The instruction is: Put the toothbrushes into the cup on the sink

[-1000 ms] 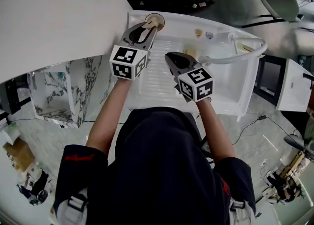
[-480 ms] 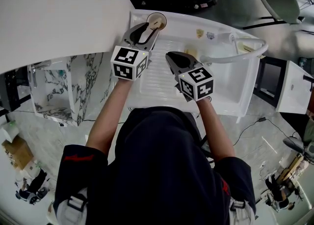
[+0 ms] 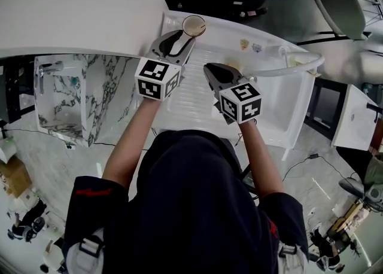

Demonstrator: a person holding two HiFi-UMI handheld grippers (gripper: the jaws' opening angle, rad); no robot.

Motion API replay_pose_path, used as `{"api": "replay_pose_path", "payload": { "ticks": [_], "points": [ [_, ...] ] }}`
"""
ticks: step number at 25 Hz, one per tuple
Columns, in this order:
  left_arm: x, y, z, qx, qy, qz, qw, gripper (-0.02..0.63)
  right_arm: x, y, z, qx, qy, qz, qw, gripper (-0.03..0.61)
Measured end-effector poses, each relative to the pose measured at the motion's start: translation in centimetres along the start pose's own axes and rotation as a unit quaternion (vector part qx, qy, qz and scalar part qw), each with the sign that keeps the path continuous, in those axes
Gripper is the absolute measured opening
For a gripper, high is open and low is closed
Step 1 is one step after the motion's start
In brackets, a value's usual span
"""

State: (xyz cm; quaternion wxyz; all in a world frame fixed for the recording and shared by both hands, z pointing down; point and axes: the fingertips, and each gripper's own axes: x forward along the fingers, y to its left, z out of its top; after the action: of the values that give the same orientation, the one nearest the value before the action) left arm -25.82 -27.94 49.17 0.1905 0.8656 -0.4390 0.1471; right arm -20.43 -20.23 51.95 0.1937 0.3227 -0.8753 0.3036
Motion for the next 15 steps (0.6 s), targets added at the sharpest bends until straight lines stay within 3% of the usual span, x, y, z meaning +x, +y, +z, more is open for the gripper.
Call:
{"api": "replay_pose_path", "payload": {
  "ticks": [9, 15],
  "points": [
    [-2.1, -0.9, 0.0, -0.004, -0.009, 0.034, 0.9994, 0.141, -0.7, 0.7, 0.3, -0.019, -0.006, 0.025, 0.999, 0.046],
    [-3.6, -2.5, -0.7, -0.014, -0.018, 0.033, 0.9992, 0.129, -1.6, 1.3, 0.5, -0.035, -0.011, 0.042, 0.998, 0.046]
  ]
}}
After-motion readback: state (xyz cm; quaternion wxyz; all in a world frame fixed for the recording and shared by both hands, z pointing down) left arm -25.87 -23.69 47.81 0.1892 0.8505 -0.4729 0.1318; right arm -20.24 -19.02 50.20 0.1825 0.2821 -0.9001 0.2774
